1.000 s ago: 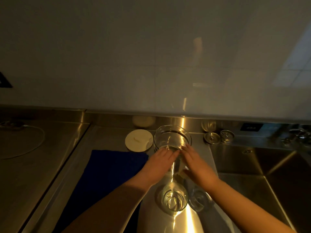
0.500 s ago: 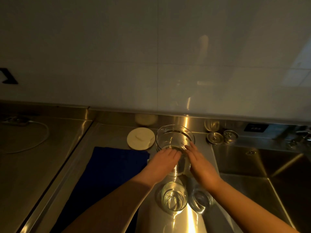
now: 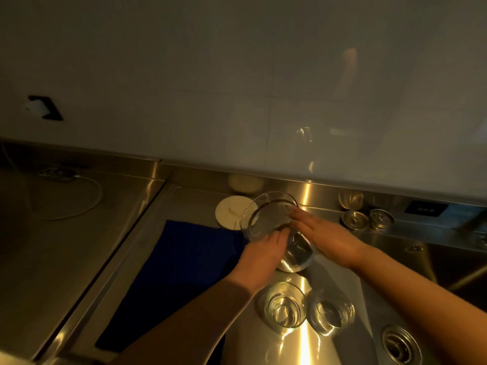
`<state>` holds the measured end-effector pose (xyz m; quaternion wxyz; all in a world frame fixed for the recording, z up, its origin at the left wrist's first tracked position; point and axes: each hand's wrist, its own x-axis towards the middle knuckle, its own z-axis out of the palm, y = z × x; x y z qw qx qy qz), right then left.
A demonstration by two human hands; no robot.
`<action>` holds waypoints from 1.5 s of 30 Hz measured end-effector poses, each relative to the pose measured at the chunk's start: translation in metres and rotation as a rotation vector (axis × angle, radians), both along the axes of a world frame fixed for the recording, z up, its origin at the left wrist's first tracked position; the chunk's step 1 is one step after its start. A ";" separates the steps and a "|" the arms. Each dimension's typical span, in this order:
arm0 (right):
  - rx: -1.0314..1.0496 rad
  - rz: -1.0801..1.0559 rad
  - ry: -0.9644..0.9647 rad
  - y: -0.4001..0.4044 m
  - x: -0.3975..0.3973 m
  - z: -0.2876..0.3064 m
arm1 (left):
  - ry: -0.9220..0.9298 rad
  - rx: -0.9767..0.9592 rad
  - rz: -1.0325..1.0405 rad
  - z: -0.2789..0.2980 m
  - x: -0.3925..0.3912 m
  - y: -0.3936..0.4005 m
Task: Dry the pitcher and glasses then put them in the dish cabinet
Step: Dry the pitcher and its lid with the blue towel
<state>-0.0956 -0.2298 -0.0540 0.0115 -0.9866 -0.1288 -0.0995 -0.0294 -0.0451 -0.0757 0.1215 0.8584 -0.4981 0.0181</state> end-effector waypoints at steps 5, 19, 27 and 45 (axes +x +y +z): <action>-0.038 0.027 -0.026 0.011 0.021 0.001 | 0.054 -0.056 -0.004 -0.003 0.014 0.016; -0.113 0.009 0.015 0.063 0.052 -0.001 | 0.030 -0.110 -0.120 -0.008 0.044 0.062; -0.182 -0.083 -0.082 0.098 0.060 -0.010 | -0.050 -0.077 -0.173 -0.016 0.064 0.089; -0.256 -0.094 -0.009 0.162 0.089 -0.037 | -0.033 0.018 -0.212 -0.041 0.099 0.142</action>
